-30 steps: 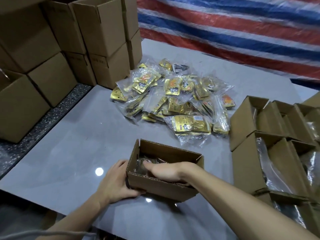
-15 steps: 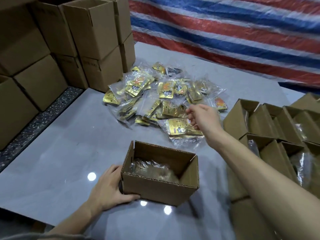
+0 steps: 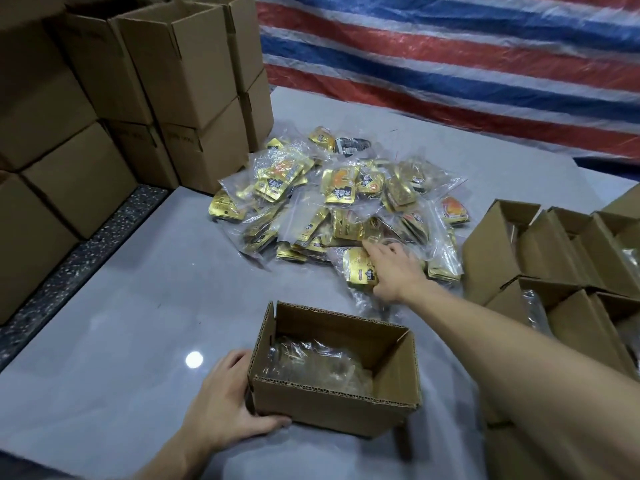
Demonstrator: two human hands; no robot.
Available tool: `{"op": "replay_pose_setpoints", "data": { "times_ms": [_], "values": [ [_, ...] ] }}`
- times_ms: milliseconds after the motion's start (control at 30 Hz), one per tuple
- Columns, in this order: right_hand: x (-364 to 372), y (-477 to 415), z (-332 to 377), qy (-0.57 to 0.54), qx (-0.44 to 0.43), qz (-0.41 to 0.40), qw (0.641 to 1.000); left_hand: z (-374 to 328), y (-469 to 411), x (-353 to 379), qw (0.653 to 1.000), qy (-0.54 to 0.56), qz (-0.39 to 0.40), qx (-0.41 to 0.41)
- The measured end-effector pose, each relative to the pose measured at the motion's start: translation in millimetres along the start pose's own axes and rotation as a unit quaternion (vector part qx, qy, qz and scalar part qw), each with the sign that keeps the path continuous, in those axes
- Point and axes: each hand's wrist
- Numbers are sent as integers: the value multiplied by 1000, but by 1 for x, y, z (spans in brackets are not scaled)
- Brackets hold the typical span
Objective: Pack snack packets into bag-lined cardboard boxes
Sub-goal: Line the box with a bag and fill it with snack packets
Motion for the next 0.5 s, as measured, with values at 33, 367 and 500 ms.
{"op": "replay_pose_setpoints", "data": {
  "times_ms": [33,367,500],
  "values": [
    [1,-1,-1,17,9,-3,1000,0,0,0,1000,2,-1,-2],
    [21,32,-21,-216,72,-19,973,1,1,-1,1000,4,-1,-6],
    [14,48,-32,-259,77,-58,961,1,1,-1,1000,13,-4,-8]
  ]
}}
Point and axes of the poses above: each hand's wrist, its own y-axis away from the middle knuckle, its own x-axis out of the palm, z = x × y, and after that the axes turned 12 degrees about y, right-handed
